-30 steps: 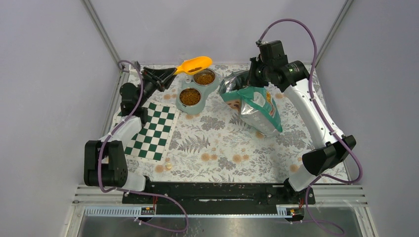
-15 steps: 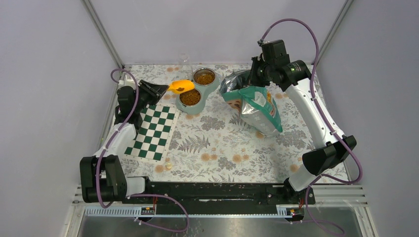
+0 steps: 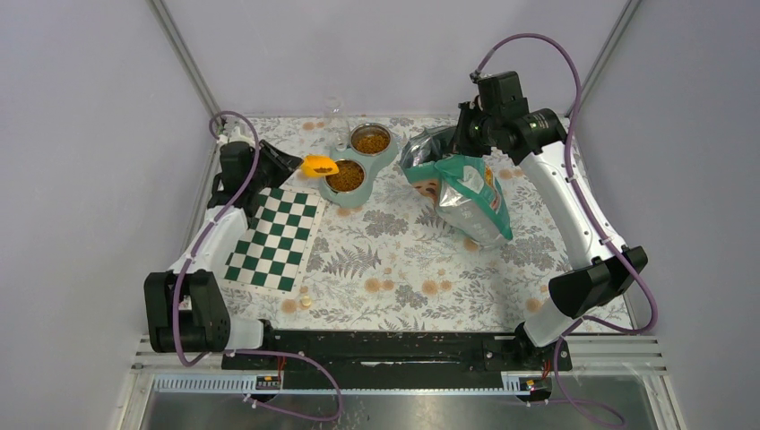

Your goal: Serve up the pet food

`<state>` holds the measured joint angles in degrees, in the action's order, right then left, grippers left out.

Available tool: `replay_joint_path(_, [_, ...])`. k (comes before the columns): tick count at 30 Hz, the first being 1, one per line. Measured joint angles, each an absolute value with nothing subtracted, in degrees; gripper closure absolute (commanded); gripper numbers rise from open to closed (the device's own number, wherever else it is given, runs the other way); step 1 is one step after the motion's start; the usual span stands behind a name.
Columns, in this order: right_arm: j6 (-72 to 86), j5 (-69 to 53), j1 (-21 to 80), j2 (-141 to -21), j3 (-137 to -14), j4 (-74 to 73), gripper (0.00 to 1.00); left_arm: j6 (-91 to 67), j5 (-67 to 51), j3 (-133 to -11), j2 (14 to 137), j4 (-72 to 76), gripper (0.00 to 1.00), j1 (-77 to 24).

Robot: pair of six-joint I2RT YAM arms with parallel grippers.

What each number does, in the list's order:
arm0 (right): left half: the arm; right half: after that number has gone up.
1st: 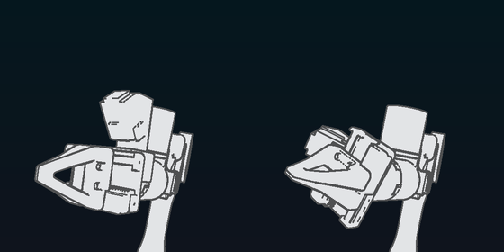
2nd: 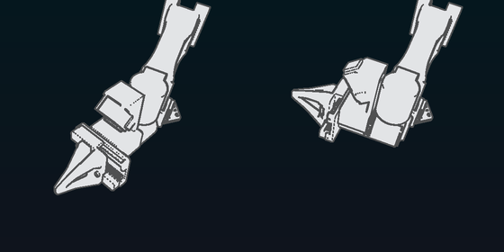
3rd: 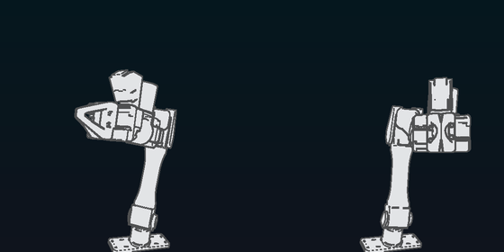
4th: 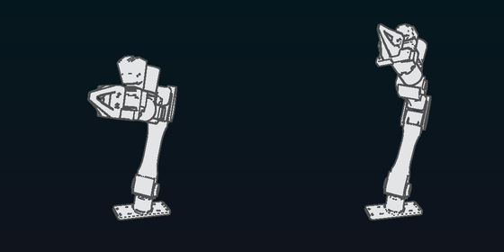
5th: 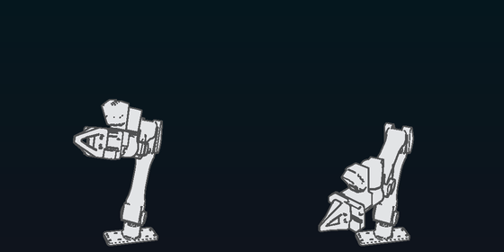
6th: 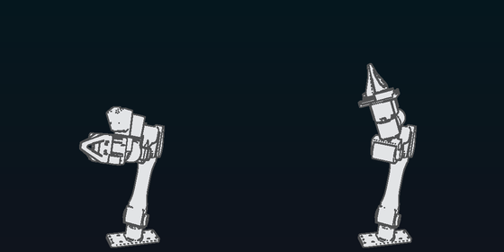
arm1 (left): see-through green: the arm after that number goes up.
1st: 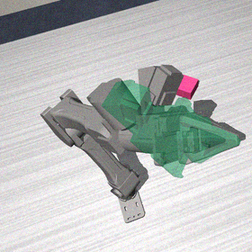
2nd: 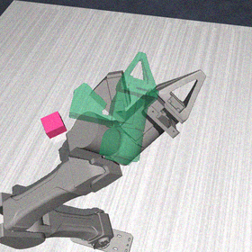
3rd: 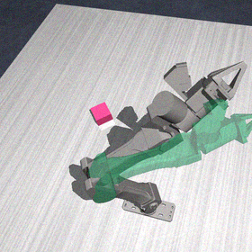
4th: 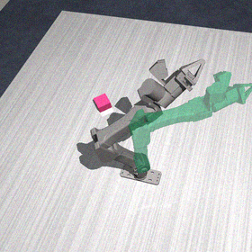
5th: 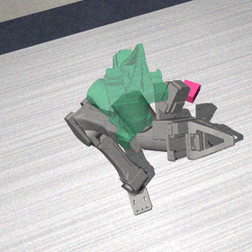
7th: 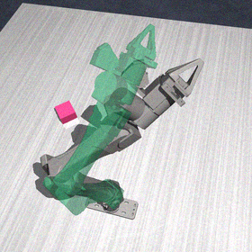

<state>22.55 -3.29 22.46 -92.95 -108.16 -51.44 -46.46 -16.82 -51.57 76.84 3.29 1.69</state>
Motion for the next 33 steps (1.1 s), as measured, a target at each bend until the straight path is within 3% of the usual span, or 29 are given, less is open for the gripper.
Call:
replay_joint_path(20, [22.6,-4.2,21.2,-92.2,-107.7,-51.1,1.00,-29.2,0.9,-65.6,79.2,-14.4,1.00,-10.5])
replay_joint_path(28, [22.6,-5.2,20.8,-92.2,-107.7,-51.2,1.00,-30.7,-17.3,-64.5,78.0,-15.4,1.00,-11.3])
replay_joint_path(33, [22.6,-5.7,20.6,-92.2,-107.7,-51.2,1.00,-36.3,-32.0,-53.0,72.5,-12.8,1.00,-13.3])
